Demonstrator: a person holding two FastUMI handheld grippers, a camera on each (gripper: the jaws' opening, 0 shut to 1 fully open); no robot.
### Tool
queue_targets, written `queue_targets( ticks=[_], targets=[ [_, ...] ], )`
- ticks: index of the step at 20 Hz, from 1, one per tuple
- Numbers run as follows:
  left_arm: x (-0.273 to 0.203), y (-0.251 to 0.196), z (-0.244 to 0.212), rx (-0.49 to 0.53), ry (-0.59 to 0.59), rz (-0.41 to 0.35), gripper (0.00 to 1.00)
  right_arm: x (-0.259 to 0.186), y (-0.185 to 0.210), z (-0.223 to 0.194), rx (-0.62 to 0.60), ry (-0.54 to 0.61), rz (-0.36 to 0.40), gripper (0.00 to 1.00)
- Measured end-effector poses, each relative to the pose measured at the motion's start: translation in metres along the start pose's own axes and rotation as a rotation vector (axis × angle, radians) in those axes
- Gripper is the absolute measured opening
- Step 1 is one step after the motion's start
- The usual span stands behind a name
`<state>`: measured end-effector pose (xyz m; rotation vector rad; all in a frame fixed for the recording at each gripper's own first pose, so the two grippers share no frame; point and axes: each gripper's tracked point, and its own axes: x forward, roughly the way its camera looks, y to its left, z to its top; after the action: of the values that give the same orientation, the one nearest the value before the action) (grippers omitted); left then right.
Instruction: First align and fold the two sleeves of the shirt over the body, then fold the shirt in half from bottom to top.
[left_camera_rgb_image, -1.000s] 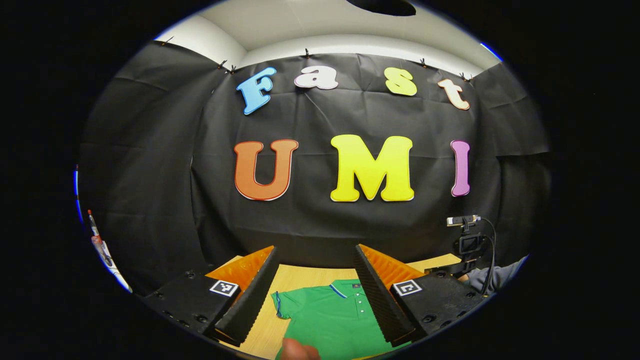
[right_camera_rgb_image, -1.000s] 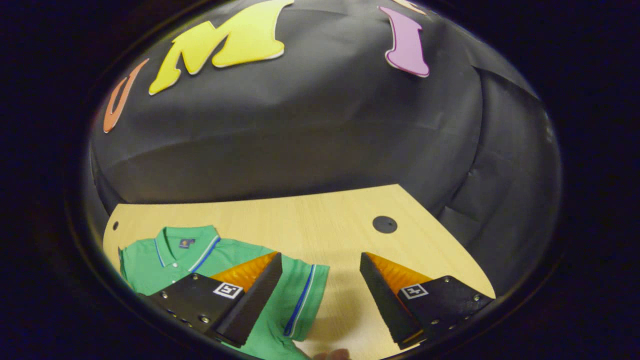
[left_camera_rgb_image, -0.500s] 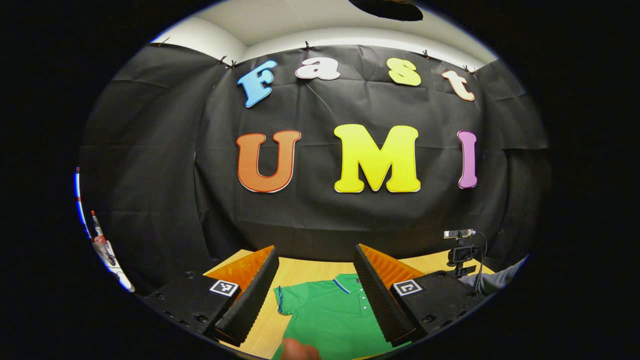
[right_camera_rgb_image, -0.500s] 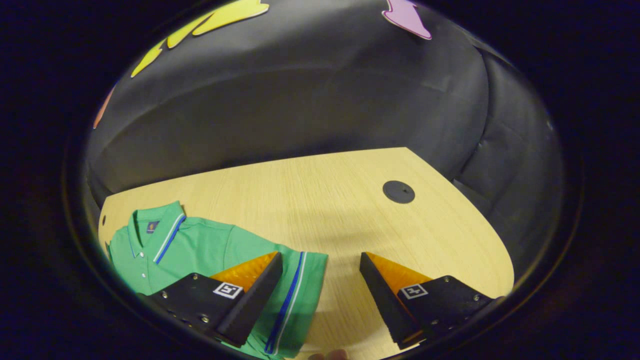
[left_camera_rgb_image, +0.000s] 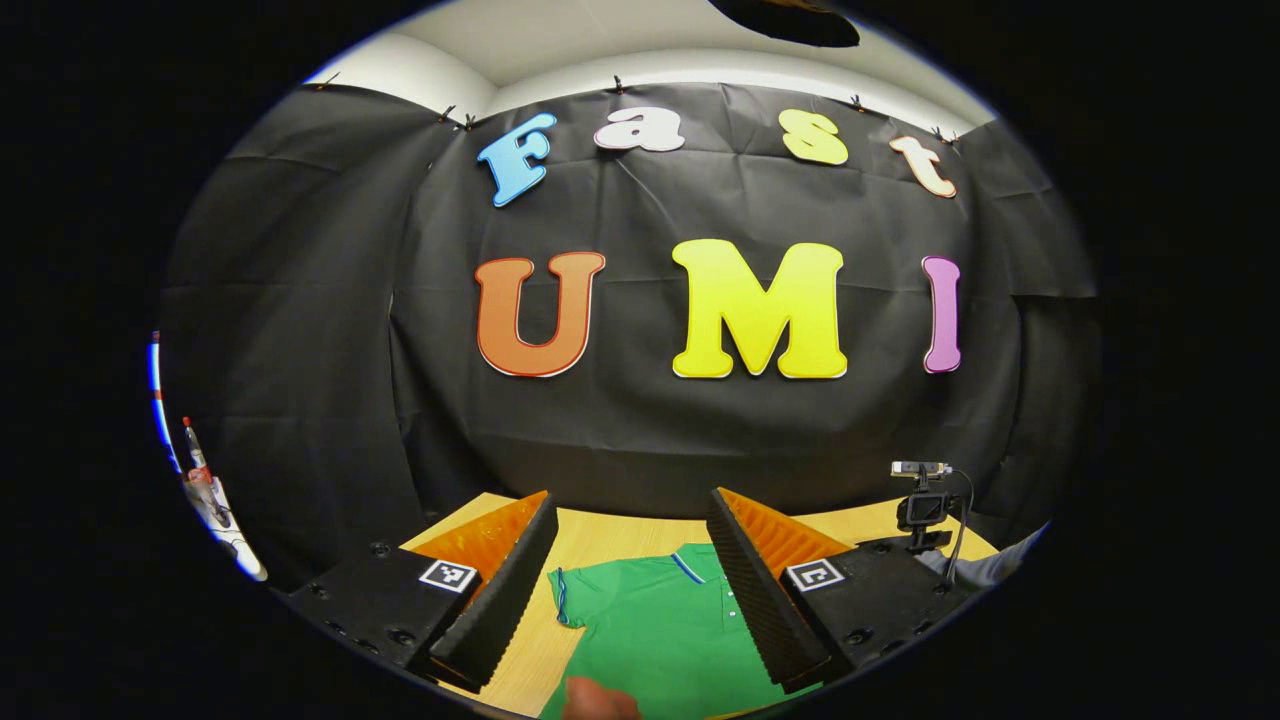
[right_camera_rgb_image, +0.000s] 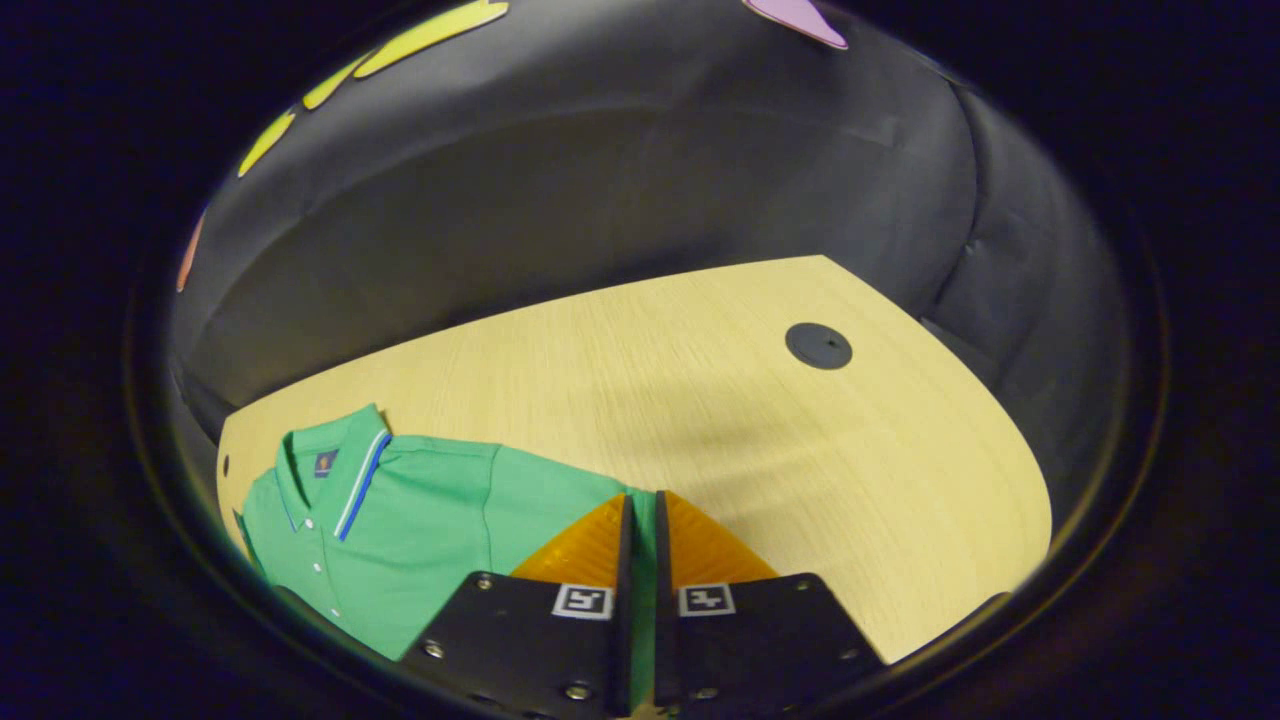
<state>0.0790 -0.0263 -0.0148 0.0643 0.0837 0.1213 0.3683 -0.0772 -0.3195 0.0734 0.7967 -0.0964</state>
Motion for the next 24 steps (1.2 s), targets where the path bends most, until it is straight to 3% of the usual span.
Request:
queue_targets(
  ticks=[1,10,16,24],
  targets=[
    [0.0,0.002,0.0,-0.001,0.0,0.006,0.96,0.003,0.002,0.002,-0.001,-0.005,0.008,0.02],
    [-0.005,0.019,0.0,-0.008,0.0,0.037,0.96,-0.015,0.017,0.004,-0.028,-0.028,0.065,0.02],
    [-0.008,0.023,-0.001,-0.022,0.0,0.037,0.96,-0.048,0.062,0.016,-0.098,-0.094,0.145,0.02],
    [-0.016,0.041,0.0,-0.018,0.003,0.066,0.96,-0.079,0.126,-0.004,-0.162,-0.107,0.252,0.02]
  ],
)
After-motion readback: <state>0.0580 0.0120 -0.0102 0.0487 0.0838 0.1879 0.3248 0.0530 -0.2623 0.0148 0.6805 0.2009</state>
